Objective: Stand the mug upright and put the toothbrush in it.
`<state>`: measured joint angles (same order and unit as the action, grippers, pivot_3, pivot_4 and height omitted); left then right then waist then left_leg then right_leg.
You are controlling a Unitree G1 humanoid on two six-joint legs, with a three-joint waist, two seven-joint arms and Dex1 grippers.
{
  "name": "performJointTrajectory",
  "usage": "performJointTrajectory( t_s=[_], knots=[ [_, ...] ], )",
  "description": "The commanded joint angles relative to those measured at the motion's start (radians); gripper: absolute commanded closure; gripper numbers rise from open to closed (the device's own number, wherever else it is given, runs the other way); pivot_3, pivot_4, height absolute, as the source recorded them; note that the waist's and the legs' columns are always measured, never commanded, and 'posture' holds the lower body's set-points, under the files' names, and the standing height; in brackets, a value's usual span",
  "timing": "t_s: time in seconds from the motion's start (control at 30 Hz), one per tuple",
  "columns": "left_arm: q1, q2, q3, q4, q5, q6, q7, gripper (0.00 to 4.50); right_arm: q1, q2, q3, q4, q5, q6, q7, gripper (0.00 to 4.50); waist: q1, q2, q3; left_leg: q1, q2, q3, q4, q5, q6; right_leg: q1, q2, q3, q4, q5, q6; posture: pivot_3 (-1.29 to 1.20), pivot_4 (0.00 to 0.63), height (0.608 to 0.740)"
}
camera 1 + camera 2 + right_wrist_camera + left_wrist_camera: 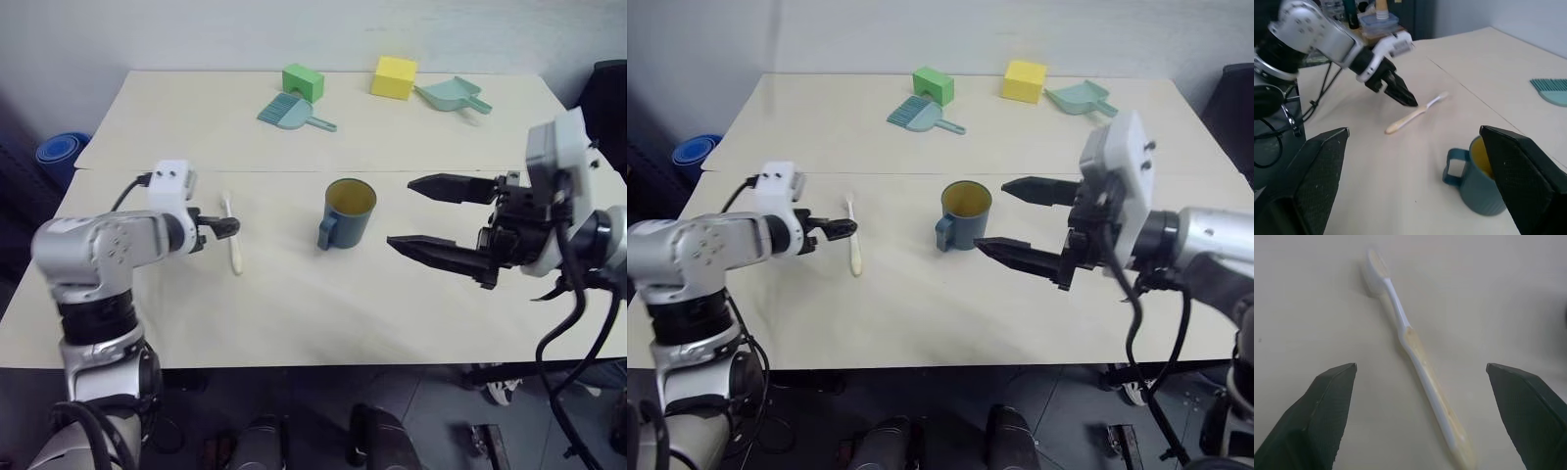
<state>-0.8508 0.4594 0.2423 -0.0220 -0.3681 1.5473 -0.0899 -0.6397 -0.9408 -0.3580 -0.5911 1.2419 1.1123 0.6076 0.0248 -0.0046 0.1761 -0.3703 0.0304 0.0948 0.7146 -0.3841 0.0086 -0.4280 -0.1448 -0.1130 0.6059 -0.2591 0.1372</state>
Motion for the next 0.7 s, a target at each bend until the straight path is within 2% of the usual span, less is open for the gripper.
performJointTrajectory(
  t_s=[0.03,0.07,0.17,0.4,0.6,0.7],
  knots=[
    [-0.062,-0.013,-0.016,0.127,0.041,-0.062,0.001,0.0,-0.037,-0.055,-0.012,0.01,0.034,-0.016,0.018,0.05,0.001,-0.001,0.0,0.0,0.0,0.0,0.0,0.0,0.0,0.0,0.0,0.0,0.0,0.0,0.0,0.0,0.15,0.74],
    [-0.077,-0.024,-0.025,0.168,0.044,-0.076,-0.008,0.0,-0.042,-0.059,-0.011,0.014,0.043,-0.021,0.015,0.05,0.0,-0.001,0.0,0.0,0.0,0.0,0.0,0.0,0.0,0.0,0.0,0.0,0.0,0.0,0.0,0.0,0.15,0.74],
    [-0.118,-0.052,-0.016,0.271,0.046,-0.09,-0.021,0.57,-0.047,-0.063,-0.001,0.004,0.04,-0.037,0.001,0.0,0.002,-0.001,0.0,0.0,0.0,0.0,0.001,0.0,0.0,0.0,0.0,0.0,0.0,0.0,0.0,0.0,0.15,0.74],
    [-0.184,-0.075,-0.056,0.424,0.061,-0.106,-0.06,2.57,-0.039,-0.064,-0.01,-0.024,0.1,-0.055,-0.043,0.0,0.002,-0.002,0.0,0.0,0.0,0.0,0.001,0.0,0.0,0.0,0.0,0.0,0.001,0.0,0.0,0.0,0.15,0.74],
    [-0.226,-0.052,-0.097,0.53,0.095,-0.171,-0.087,4.35,0.005,-0.084,-0.027,-0.041,0.097,-0.07,-0.058,0.0,0.002,-0.002,0.0,0.0,0.0,0.0,0.001,0.0,0.0,0.001,0.0,0.0,0.001,0.0,0.001,0.0,0.15,0.74],
    [-0.224,-0.033,-0.114,0.551,0.114,-0.197,-0.097,4.39,0.059,-0.102,-0.052,-0.036,0.105,-0.065,-0.068,0.0,0.001,-0.002,0.0,0.001,0.0,0.0,0.001,0.0,0.0,0.001,0.0,-0.001,0.001,0.0,0.001,0.0,0.15,0.74]
  ],
)
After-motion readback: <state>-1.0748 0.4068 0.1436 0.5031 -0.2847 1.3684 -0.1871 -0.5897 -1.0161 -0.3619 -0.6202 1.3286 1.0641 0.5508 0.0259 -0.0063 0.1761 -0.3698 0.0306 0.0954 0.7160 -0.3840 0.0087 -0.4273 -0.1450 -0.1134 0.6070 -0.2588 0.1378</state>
